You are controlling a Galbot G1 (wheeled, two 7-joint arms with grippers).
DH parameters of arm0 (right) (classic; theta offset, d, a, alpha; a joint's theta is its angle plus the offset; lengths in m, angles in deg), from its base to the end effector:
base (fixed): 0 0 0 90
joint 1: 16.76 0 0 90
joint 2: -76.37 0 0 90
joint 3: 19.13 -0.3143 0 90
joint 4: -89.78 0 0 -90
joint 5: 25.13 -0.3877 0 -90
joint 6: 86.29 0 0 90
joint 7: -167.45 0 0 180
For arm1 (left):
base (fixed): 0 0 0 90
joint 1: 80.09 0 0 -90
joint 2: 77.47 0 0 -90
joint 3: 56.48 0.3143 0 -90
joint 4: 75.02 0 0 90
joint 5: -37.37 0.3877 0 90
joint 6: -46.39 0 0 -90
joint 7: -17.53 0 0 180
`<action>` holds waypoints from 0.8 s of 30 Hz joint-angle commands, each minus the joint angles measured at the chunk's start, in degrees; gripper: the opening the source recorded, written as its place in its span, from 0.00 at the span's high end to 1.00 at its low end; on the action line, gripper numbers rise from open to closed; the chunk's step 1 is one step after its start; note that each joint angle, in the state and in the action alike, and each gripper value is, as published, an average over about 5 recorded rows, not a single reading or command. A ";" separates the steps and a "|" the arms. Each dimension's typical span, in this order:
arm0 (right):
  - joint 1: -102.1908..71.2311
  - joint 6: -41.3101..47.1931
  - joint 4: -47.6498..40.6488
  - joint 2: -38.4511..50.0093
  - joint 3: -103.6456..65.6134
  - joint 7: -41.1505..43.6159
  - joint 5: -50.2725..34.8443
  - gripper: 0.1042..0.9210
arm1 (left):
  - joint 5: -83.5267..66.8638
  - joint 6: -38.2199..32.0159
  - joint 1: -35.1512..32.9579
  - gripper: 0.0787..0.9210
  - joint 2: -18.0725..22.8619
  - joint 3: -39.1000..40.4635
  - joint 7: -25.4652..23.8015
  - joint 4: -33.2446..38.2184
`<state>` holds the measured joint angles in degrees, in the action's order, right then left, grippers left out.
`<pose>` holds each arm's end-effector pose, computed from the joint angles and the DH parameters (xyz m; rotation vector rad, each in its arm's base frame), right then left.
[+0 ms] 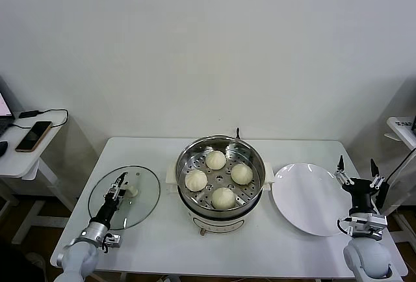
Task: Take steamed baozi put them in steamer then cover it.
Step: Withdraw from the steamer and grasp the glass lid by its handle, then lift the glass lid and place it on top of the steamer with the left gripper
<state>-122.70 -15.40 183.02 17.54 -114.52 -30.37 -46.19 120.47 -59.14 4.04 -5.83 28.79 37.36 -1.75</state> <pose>0.3070 -0.1824 -0.3283 0.4624 2.9206 -0.2430 0.3277 0.1632 -0.4304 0.2177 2.0324 2.2853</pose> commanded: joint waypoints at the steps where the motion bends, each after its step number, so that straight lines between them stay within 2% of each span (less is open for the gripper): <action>1: -0.01 -0.07 0.02 -0.09 -0.04 0.05 0.14 0.12 | -1.62 0.08 0.86 0.43 0.13 0.15 -0.11 -1.55; 8: 0.11 -0.42 -0.59 -0.33 -0.09 0.27 0.36 0.12 | -3.39 0.50 0.42 0.68 0.24 0.18 0.43 -0.42; 12: 0.21 -0.44 -0.51 -0.30 -0.05 0.28 0.39 0.12 | -6.62 0.65 -0.50 0.81 -0.15 -0.48 0.05 3.47; 15: 0.36 -0.40 -0.46 -0.21 0.03 0.26 0.43 0.12 | -10.73 2.07 -1.93 0.87 -1.03 -1.70 -1.00 9.59; 18: 0.66 -0.10 -0.58 -0.07 0.17 0.09 0.60 0.12 | -15.77 5.08 -3.88 0.87 -2.38 -3.01 -2.68 17.84; 24: 1.12 0.67 -0.72 0.03 0.37 -0.20 0.95 0.12 | -24.54 15.58 -7.62 0.87 -4.38 -2.82 -5.61 37.80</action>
<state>-121.72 -15.18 182.32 17.57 -114.18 -30.39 -45.40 109.09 -54.86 0.85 -7.91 26.88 35.24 10.08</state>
